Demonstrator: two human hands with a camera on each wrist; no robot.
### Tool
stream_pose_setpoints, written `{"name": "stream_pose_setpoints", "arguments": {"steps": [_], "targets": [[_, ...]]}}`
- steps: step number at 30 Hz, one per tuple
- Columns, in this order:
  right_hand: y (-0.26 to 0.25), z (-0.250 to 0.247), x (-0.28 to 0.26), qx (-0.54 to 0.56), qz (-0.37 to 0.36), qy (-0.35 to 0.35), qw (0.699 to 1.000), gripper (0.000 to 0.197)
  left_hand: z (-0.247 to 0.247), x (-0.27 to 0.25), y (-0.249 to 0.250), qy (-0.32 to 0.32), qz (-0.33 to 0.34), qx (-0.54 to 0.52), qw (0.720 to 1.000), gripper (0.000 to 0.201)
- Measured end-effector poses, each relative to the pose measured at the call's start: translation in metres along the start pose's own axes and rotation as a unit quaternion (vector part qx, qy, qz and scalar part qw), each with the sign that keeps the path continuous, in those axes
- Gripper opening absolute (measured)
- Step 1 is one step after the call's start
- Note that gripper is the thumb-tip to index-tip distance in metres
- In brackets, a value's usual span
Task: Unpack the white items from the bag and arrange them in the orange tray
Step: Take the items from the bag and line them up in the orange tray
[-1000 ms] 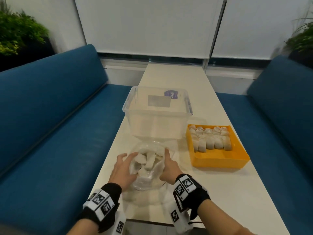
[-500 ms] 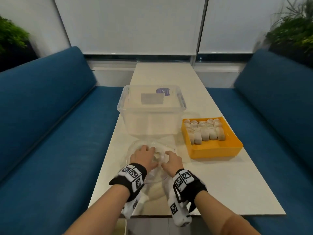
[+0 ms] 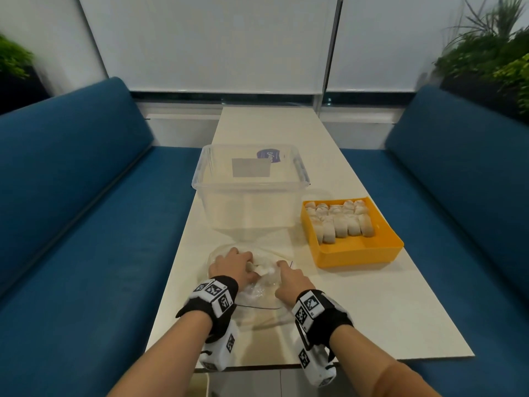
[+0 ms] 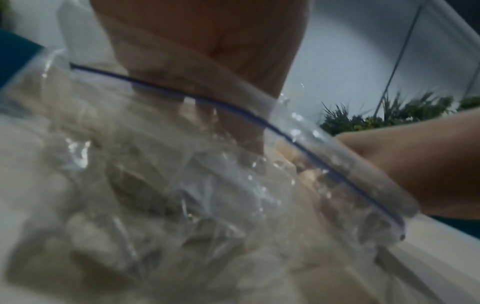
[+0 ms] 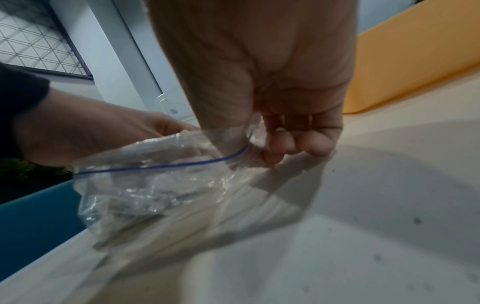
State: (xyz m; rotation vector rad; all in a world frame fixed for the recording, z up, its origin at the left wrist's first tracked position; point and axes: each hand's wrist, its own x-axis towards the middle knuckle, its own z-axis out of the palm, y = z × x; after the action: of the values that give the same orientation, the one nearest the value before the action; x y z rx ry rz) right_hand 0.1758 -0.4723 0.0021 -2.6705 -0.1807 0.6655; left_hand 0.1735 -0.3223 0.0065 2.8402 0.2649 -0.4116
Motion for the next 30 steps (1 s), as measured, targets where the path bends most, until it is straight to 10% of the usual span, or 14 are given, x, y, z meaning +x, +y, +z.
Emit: {"name": "stream_pose_setpoints", "arguments": {"steps": [9,19,30], "targets": [[0.0,0.007,0.001,-0.02,-0.009,0.004,1.0,0.062,0.007,0.002,0.004,0.0,-0.036,-0.075,0.997,0.05],[0.005,0.012,0.002,-0.011,-0.011,0.011,1.0,0.067,0.003,-0.004,0.003,0.059,-0.055,-0.196,0.977,0.018],[0.012,-0.004,0.006,0.046,-0.024,-0.035,0.998,0.067,-0.028,-0.038,-0.022,0.106,0.03,-0.472,0.875,0.014]]}}
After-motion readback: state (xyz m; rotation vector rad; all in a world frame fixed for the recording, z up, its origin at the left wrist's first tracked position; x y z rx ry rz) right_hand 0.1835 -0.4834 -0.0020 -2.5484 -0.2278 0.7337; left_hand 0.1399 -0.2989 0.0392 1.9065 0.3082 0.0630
